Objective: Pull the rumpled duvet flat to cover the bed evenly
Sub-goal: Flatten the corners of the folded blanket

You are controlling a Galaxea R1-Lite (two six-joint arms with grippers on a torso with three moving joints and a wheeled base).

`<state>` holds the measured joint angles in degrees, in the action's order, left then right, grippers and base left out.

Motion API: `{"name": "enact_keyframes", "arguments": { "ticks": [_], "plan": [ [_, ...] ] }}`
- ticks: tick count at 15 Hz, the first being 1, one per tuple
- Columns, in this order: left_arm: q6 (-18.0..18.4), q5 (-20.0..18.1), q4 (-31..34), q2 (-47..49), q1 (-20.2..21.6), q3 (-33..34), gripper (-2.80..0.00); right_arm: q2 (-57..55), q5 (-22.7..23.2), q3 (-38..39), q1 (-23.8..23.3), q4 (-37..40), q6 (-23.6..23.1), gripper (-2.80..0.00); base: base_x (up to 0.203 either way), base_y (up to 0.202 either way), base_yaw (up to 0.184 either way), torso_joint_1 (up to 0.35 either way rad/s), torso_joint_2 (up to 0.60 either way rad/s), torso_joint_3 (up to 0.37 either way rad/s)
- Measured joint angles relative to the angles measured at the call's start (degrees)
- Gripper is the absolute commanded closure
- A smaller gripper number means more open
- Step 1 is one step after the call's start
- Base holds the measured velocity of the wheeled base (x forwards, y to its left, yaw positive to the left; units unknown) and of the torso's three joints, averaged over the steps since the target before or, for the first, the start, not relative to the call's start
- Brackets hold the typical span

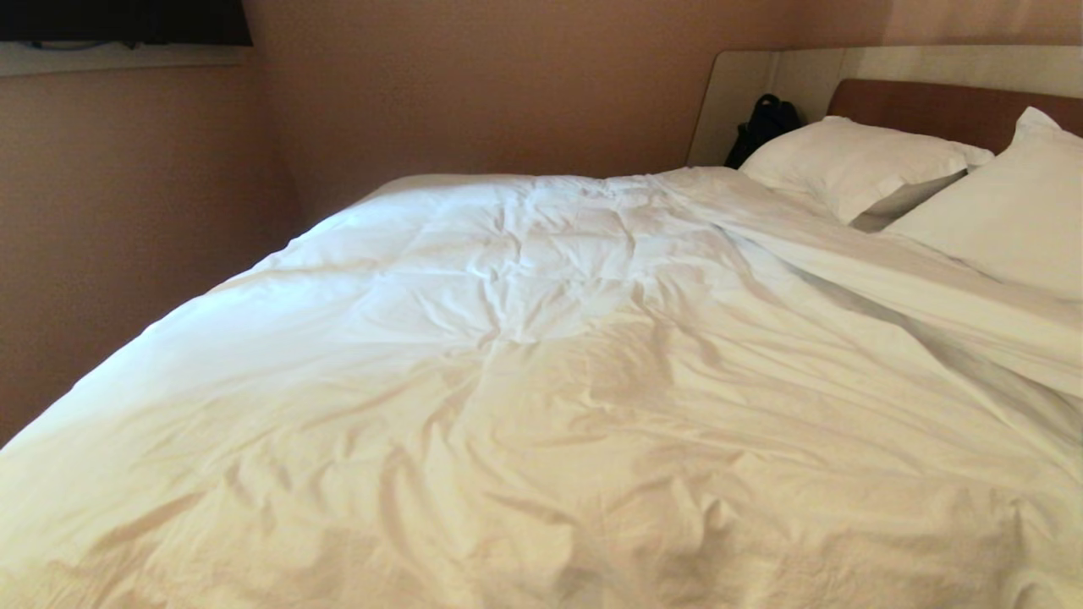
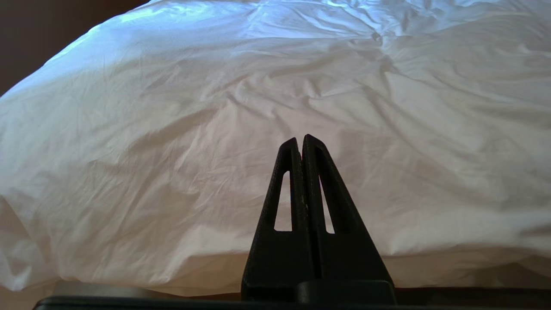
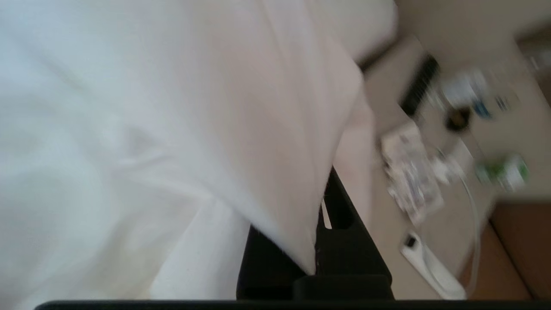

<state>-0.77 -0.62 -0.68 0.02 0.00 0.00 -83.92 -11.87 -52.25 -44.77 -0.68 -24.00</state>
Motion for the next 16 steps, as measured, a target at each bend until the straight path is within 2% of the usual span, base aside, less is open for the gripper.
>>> {"name": "enact_keyframes", "arguments": {
  "ticks": [3,8,16],
  "plan": [
    [0.0,0.0,0.0,0.0,0.0,0.0,0.00,4.8,2.7,0.4,4.6,7.5,0.4,0.00,0.000,0.000,0.000,0.000,0.00,0.000],
    [0.0,0.0,0.0,0.0,0.0,0.0,0.00,6.7,4.7,3.3,7.2,17.2,-0.7,0.00,0.000,0.000,0.000,0.000,0.00,0.000],
    [0.0,0.0,0.0,0.0,0.0,0.0,0.00,6.1,5.7,7.9,7.8,21.2,-3.4,0.00,0.000,0.000,0.000,0.000,0.00,0.000]
  ]
}}
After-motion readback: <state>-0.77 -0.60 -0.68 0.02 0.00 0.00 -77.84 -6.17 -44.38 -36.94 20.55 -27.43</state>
